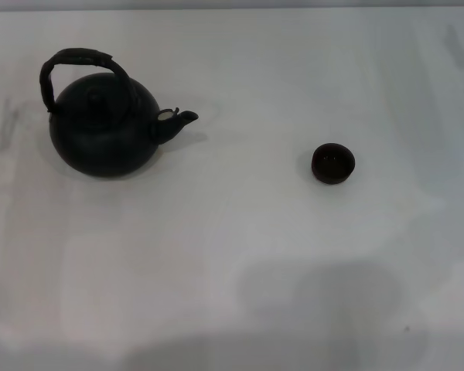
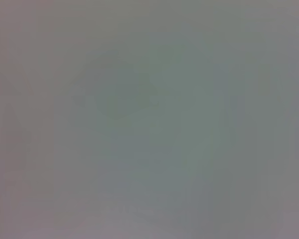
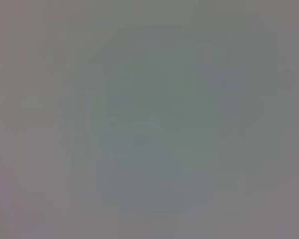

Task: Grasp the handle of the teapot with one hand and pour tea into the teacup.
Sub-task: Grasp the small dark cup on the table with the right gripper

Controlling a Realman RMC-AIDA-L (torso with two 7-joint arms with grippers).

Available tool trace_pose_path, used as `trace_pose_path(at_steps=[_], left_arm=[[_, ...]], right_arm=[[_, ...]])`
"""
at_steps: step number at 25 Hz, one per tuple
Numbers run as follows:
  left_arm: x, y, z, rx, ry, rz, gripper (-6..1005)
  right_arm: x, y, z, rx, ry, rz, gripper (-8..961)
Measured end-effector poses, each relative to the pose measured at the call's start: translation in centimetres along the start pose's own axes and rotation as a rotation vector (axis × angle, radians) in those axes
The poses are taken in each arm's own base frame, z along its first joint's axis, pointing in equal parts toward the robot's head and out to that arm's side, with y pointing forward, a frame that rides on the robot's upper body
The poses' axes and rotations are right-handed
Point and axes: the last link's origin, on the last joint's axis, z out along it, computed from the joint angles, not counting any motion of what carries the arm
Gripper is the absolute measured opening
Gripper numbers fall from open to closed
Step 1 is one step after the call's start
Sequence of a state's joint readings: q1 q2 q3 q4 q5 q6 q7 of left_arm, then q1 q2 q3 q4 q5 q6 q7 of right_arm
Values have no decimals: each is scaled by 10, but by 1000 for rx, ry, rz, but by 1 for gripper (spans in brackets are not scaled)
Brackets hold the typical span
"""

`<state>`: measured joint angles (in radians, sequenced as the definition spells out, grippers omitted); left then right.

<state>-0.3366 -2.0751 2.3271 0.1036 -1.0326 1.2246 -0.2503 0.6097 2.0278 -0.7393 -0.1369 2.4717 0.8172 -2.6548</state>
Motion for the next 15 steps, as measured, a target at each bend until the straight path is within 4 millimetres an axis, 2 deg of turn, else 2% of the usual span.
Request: trace_pose_path(at_steps=[7, 11, 12, 13, 15], left_arm=[[-1, 0, -2, 2, -1, -10, 829], [-1, 1, -2, 2, -1, -15, 829], [-1, 1, -2, 2, -1, -16, 829], [-1, 1, -2, 2, -1, -16, 829], [-1, 2, -2, 0, 0, -18, 829]], right_arm=[[-25, 27, 16, -150, -61, 43, 842], [-43, 51, 30, -296, -24, 12, 842], [-52, 63, 35, -372, 15, -22, 842], [-52, 63, 35, -372, 15, -22, 842], [-65, 80, 39, -479, 67, -86, 842]])
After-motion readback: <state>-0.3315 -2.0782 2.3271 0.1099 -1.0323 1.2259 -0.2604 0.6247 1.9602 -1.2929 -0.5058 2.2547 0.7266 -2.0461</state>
